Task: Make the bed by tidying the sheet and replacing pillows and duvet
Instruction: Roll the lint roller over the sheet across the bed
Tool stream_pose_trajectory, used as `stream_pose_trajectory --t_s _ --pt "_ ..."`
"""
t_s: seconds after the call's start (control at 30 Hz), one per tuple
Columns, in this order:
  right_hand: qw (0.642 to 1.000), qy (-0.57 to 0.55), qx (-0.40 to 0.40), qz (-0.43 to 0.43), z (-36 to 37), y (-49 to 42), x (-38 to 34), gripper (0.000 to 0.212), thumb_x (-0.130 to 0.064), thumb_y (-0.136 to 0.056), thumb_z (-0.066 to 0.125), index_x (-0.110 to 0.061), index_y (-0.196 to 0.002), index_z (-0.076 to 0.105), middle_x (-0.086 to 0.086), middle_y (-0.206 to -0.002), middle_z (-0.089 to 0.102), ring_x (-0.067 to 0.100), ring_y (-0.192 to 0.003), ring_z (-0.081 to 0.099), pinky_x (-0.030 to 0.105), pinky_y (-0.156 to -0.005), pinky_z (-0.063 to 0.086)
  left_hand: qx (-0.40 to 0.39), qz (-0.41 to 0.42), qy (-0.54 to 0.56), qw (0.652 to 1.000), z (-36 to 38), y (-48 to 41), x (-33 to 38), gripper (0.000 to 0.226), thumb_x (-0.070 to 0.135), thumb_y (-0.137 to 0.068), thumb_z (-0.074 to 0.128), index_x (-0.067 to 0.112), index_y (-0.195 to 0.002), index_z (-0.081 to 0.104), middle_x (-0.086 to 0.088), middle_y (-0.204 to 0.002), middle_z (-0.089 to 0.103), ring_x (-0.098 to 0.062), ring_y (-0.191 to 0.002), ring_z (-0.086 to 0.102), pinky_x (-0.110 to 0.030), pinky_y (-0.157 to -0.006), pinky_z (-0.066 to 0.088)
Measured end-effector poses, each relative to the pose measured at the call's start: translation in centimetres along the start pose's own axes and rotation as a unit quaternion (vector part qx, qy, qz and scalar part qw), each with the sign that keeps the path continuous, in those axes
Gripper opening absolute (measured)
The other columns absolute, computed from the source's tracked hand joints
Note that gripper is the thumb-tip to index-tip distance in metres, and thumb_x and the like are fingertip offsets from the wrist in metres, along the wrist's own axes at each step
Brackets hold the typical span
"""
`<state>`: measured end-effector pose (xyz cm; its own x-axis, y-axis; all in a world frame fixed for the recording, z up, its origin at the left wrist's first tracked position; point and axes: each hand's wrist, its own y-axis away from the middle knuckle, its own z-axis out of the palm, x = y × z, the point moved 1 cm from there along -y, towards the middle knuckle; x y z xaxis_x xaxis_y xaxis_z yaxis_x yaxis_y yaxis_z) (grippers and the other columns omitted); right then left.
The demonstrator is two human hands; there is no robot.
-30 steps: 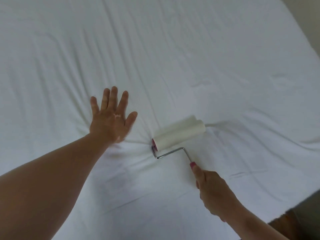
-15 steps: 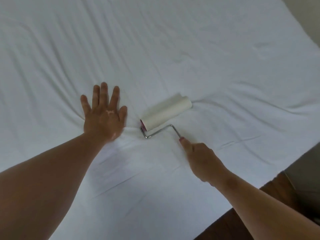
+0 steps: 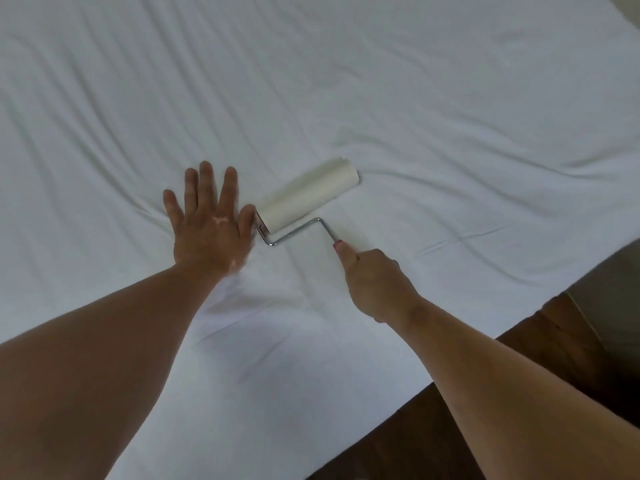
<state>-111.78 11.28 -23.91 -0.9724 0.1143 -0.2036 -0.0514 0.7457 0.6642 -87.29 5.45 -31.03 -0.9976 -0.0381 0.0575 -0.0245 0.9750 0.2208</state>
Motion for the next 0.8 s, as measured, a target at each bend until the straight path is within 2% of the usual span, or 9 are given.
stream_pose_trajectory --t_s 0.13,0.2,0.27,0.33,0.4,0.47,0.6,0.7,0.8 --pt "0.998 0.038 -0.052 -0.011 3.9 8.6 5.7 0.07 -0.01 -0.104 0.04 -0.019 -0.161 0.001 0.007 -0.133 0.051 0.018 -0.106 0.057 0.031 -0.095 0.047 0.001 0.007 0.013 1.0 0.0 1.7 0.2 0.068 0.059 -0.102 0.009 0.027 -0.161 0.003 -0.009 -0.169 -0.001 -0.03 -0.156 -0.005 -0.058 -0.123 -0.002" --pt "0.996 -0.013 -0.075 0.047 6.1 12.8 8.7 0.048 -0.03 -0.109 0.033 -0.02 -0.155 0.028 0.001 -0.119 0.059 0.006 -0.092 0.058 0.024 -0.092 0.05 0.003 0.006 0.011 1.0 0.1 2.5 0.2 0.068 0.059 -0.102 0.01 0.027 -0.162 0.004 -0.008 -0.17 0.0 -0.029 -0.156 -0.004 -0.056 -0.124 -0.003" --pt "0.974 -0.135 -0.102 0.153 6.6 15.8 9.8 0.064 -0.064 -0.095 0.018 -0.022 -0.107 0.065 -0.007 -0.083 0.063 0.002 -0.068 0.058 0.024 -0.08 0.054 0.004 -0.002 0.014 1.0 0.2 3.1 0.4 0.068 0.059 -0.102 0.012 0.028 -0.162 0.005 -0.006 -0.17 0.001 -0.027 -0.156 -0.004 -0.055 -0.124 -0.003" --pt "0.969 -0.157 -0.101 0.162 6.8 16.5 9.8 0.069 -0.071 -0.087 0.013 -0.021 -0.083 0.061 -0.004 -0.068 0.059 0.005 -0.056 0.054 0.024 -0.074 0.055 0.003 -0.007 0.016 1.0 0.1 3.5 0.5 0.067 0.059 -0.102 0.012 0.028 -0.162 0.005 -0.005 -0.17 0.0 -0.026 -0.156 -0.004 -0.054 -0.124 -0.003" --pt "0.987 -0.098 -0.084 0.099 5.8 14.6 9.3 0.052 -0.054 -0.104 0.024 -0.018 -0.116 0.06 -0.002 -0.088 0.064 0.007 -0.066 0.053 0.026 -0.079 0.054 0.004 -0.011 0.013 1.0 0.1 3.5 0.7 0.067 0.059 -0.102 0.011 0.029 -0.162 0.004 -0.004 -0.17 0.0 -0.025 -0.156 -0.005 -0.054 -0.124 -0.004" --pt "0.998 -0.05 -0.028 0.007 5.0 10.7 7.9 0.054 -0.02 -0.106 0.037 -0.019 -0.157 0.019 0.007 -0.118 0.059 0.013 -0.085 0.055 0.03 -0.086 0.05 0.0 -0.013 0.009 1.0 0.2 3.4 0.8 0.067 0.06 -0.102 0.01 0.029 -0.162 0.002 -0.003 -0.17 -0.002 -0.024 -0.156 -0.006 -0.053 -0.124 -0.004" --pt "0.997 -0.054 0.021 -0.045 4.1 4.9 4.6 0.073 -0.005 -0.099 0.037 -0.019 -0.161 0.001 0.012 -0.118 0.057 0.027 -0.096 0.059 0.033 -0.078 0.044 -0.005 -0.017 -0.003 1.0 0.4 3.1 0.5 0.067 0.059 -0.102 0.01 0.03 -0.161 0.0 -0.003 -0.17 -0.004 -0.024 -0.156 -0.008 -0.053 -0.124 -0.005" --pt "0.994 -0.111 -0.007 0.012 6.7 8.9 7.3 0.055 -0.019 -0.106 0.036 -0.017 -0.158 0.018 0.008 -0.116 0.058 0.018 -0.09 0.059 0.031 -0.082 0.051 -0.013 -0.017 -0.015 1.0 0.6 2.9 0.6 0.067 0.059 -0.101 0.006 0.03 -0.161 -0.005 -0.003 -0.17 -0.008 -0.024 -0.155 -0.011 -0.053 -0.124 -0.006" --pt "0.964 -0.213 -0.066 0.147 9.7 16.0 11.9 0.065 -0.063 -0.095 0.021 -0.015 -0.093 0.063 0.0 -0.068 0.062 0.004 -0.052 0.052 0.024 -0.059 0.049 -0.024 -0.018 -0.026 0.999 1.2 2.8 0.4 0.067 0.06 -0.1 0.001 0.032 -0.159 -0.013 -0.001 -0.169 -0.015 -0.023 -0.155 -0.016 -0.053 -0.123 -0.01"
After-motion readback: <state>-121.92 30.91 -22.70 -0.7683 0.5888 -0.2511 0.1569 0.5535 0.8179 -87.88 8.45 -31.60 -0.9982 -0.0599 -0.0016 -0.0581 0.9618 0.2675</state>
